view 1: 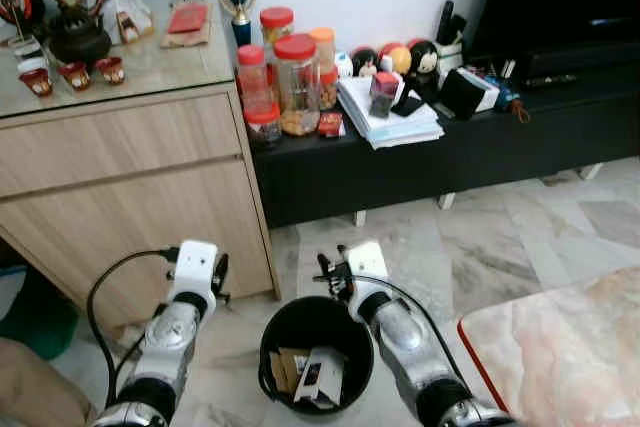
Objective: Picking trash to rubbish bin
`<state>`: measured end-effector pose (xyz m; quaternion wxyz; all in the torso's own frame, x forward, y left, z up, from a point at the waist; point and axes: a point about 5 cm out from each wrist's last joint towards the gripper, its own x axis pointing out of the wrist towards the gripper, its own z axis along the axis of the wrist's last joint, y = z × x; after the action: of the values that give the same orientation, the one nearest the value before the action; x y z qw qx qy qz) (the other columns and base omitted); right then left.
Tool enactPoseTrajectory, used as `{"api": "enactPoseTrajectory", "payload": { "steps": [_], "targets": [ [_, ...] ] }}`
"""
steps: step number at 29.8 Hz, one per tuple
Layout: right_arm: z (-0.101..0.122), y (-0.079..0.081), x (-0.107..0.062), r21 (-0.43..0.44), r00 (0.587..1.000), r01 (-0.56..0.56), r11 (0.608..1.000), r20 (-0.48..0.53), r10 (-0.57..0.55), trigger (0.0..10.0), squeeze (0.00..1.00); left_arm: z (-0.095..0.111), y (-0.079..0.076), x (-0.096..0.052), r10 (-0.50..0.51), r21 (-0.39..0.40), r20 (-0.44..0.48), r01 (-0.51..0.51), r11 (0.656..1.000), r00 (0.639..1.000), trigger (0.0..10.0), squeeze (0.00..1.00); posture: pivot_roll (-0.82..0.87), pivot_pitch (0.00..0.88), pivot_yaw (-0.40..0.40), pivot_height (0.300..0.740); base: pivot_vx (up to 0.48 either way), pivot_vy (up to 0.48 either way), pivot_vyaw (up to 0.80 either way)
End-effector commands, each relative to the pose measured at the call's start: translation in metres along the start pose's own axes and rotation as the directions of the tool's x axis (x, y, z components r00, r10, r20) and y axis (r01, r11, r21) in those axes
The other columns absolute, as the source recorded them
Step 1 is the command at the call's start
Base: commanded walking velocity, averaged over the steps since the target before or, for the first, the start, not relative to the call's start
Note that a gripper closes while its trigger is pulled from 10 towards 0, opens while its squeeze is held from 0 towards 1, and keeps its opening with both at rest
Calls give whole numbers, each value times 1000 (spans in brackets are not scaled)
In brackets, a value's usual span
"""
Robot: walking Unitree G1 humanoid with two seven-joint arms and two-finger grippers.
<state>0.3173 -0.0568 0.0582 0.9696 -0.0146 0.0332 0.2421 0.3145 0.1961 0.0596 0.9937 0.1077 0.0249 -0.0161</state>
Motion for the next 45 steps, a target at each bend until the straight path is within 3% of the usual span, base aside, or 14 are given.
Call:
{"api": "enactPoseTrajectory", "payload": {
  "steps": [1, 4, 11, 13, 18, 21, 23, 30, 35, 45],
  "targets": [
    [13, -1, 5, 4, 998, 7, 1000, 58, -8, 10000, 0, 9, 4, 2, 33, 16, 51, -33, 999, 998, 10000, 0, 210, 0, 24, 740, 0, 0, 0],
    [25, -7, 10, -8, 993, 48, 999, 107, -47, 10000, 0, 20, 3, 4, 63, 17, 107, -65, 998, 992, 10000, 0, 210, 0, 24, 740, 0, 0, 0],
    [31, -50, 4, 11, 969, 224, 974, 102, -224, 10000, 0, 45, 11, 6, 183, -38, 221, -179, 983, 958, 10000, 0, 216, 0, 11, 740, 0, 0, 0],
    [35, -62, 0, 39, 956, 261, 965, 126, -264, 10000, 0, 50, 9, 5, 165, -2, 254, -170, 985, 953, 10000, 0, 207, 0, 14, 740, 0, 0, 0],
    [37, -74, -6, 19, 942, 303, 953, 145, -302, 10000, 0, 48, 1, 6, 141, 7, 248, -147, 989, 959, 10000, 0, 194, 0, 17, 740, 0, 0, 0],
    [34, -77, -10, 21, 937, 320, 947, 142, -320, 10000, 0, 51, -7, 8, 130, 6, 254, -136, 991, 958, 10000, 0, 189, 0, 19, 740, 0, 0, 0],
    [33, -78, -12, 22, 935, 324, 946, 146, -324, 10000, 0, 55, -20, 8, 68, 41, 277, -82, 996, 959, 10000, 0, 190, 0, 19, 740, 0, 0, 0],
    [37, -88, -16, 47, 915, 363, 930, 170, -366, 10000, 0, 58, -24, 5, 45, 55, 296, -64, 996, 954, 10000, 0, 193, 0, 25, 740, 0, 0, 0],
    [35, -82, -14, 25, 932, 326, 945, 163, -325, 10000, 0, 62, -30, 8, 30, 52, 309, -49, 997, 951, 10000, 0, 195, 0, 22, 740, 0, 0, 0],
    [45, -86, -12, 48, 921, 333, 942, 199, -336, 10000, 0, 69, -34, 9, 25, 47, 335, -43, 998, 942, 10000, 0, 195, 0, 21, 740, 0, 0, 0]
  ]
}}
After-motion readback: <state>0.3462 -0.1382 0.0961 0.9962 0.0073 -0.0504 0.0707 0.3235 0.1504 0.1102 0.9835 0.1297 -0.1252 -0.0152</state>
